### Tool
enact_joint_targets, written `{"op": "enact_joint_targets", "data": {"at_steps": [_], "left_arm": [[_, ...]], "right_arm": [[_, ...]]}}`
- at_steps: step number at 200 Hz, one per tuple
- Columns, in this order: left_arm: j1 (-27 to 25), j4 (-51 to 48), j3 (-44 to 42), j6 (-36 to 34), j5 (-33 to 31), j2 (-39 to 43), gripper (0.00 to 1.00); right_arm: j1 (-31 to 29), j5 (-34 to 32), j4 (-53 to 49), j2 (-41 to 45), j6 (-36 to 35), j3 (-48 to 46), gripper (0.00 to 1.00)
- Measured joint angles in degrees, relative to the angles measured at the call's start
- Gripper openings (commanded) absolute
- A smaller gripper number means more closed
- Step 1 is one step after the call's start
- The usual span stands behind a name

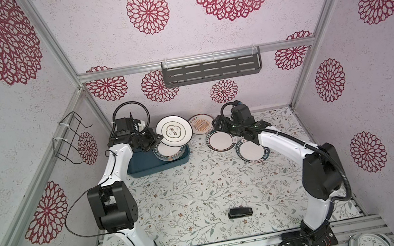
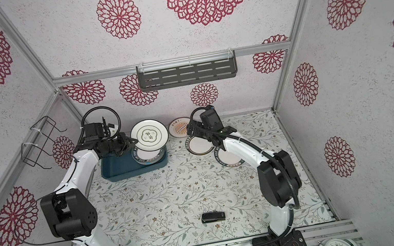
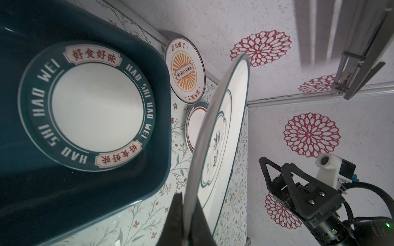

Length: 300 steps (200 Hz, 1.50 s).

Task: Place the plates into the plastic bin on the countertop
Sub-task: 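Lift the cloud-emblem plate into the bin with left gripper while right arm retracts, then open the left gripper to release the cloud-emblem plate in the bin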

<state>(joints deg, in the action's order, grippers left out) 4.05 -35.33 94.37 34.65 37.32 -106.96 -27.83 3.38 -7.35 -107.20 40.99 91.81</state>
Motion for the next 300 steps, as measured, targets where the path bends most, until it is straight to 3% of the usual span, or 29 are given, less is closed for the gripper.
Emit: {"op": "enact_joint_targets", "data": {"at_steps": [69,188,203,268,300], "left_arm": [[1.1,-0.2,5.4,-0.2,-3.5,-12.7,0.00],[4.3,1.9,4.3,1.0,-3.6,-17.7,0.01],[4.4,2.3,4.4,1.4,-2.9,-18.5,0.06],[4.3,4.0,4.6,3.0,-3.5,-18.8,0.58],[4.4,4.2,4.5,2.9,-3.9,-18.7,0.74]], "right_arm": [[1.7,5.4,1.6,-8.9,-0.9,11.2,0.99],[4.8,5.3,5.5,-11.6,0.6,12.2,0.99],[4.8,5.0,5.5,-11.6,0.6,12.2,0.99],[5.1,3.0,5.5,-11.6,0.6,11.3,0.99],[5.3,1.6,5.4,-11.1,0.6,8.0,0.99]]}}
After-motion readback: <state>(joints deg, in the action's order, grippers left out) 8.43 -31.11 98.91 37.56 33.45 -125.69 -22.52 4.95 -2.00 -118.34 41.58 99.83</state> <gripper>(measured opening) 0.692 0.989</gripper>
